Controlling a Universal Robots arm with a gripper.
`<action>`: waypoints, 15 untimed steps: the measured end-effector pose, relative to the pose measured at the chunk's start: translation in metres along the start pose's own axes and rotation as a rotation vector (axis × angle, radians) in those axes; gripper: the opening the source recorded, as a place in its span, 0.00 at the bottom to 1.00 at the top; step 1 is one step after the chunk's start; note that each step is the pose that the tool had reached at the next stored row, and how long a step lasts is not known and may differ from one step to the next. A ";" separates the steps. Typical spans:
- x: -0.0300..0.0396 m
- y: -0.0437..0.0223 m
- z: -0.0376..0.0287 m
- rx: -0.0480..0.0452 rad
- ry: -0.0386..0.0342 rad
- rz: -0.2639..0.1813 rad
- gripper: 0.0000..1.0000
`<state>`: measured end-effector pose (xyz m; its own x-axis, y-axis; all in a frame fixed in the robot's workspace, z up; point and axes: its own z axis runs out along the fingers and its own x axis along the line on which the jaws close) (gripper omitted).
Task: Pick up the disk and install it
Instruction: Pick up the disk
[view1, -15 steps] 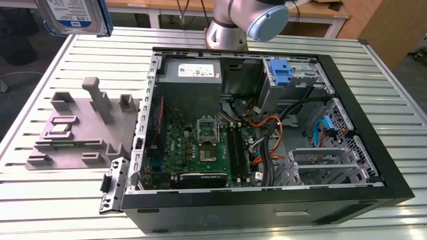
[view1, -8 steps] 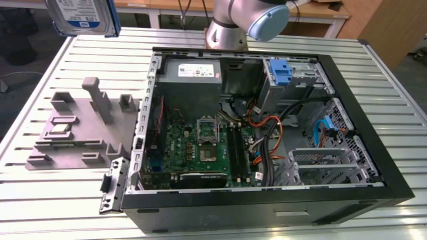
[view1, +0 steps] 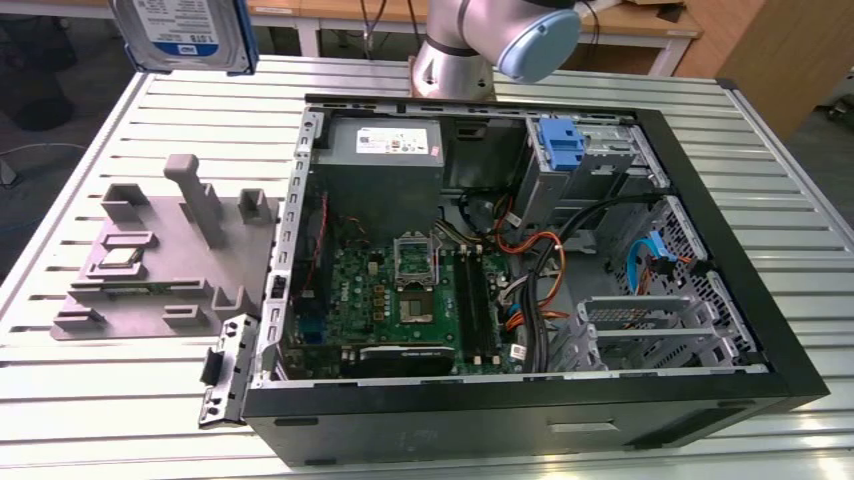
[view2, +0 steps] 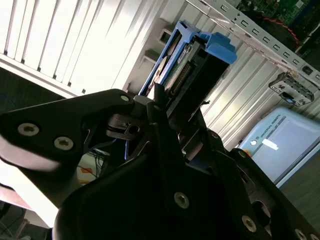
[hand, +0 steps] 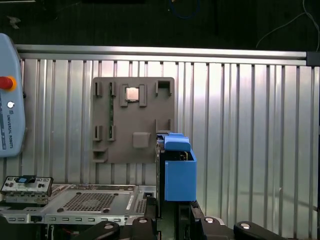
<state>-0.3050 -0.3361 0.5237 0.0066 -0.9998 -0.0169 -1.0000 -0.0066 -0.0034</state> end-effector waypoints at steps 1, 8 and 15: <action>0.0000 -0.0020 0.0000 0.0000 0.0000 0.000 0.35; 0.0000 -0.0156 0.0001 0.0000 0.0000 0.000 0.35; 0.0001 -0.0303 0.0002 0.0000 0.0000 0.000 0.35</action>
<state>-0.2747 -0.3359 0.5235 0.0066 -0.9998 -0.0169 -1.0000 -0.0065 -0.0034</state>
